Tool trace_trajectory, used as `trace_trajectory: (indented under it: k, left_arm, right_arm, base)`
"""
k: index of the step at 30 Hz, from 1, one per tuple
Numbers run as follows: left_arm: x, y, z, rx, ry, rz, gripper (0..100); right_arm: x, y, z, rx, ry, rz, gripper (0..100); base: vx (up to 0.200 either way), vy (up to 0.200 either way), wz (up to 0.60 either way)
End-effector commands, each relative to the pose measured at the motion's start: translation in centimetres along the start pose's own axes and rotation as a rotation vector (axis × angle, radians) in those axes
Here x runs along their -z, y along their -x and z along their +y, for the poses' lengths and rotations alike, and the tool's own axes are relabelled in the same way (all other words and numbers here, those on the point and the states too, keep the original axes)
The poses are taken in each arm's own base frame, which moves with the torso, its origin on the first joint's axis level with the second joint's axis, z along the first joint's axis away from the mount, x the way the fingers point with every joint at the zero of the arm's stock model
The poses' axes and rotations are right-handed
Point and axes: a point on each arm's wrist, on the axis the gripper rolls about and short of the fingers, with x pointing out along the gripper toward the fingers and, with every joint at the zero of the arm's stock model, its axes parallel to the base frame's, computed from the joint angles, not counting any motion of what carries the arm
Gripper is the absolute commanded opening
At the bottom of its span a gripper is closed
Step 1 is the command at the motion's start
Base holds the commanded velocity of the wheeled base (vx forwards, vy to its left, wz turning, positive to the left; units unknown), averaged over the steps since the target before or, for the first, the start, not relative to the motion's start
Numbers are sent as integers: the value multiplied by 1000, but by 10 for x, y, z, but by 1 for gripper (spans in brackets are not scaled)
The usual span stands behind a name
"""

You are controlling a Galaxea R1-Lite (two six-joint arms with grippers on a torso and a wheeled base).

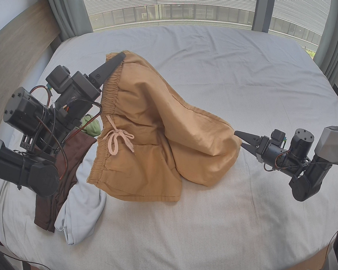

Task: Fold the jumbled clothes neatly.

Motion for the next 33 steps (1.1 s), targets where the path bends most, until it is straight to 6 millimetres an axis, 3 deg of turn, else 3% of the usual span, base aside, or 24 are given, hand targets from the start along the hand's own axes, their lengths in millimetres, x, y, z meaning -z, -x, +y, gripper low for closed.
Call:
trace_trajectory:
  k: [1,15,33]
  left_arm:
    - [0,0,0,-1,1,0,0]
    - [4,-1,0,0,8,9,0]
    - [6,1,4,-11,10,14,0]
  right_arm:
    - [5,-5,-7,5,-10,11,100]
    - [-2,-27,9,-82,-7,-9,100]
    - [-3,-33,9,-98,-1,-15,100]
  base:
    - [0,0,0]
    - [0,0,0]
    - [0,0,0]
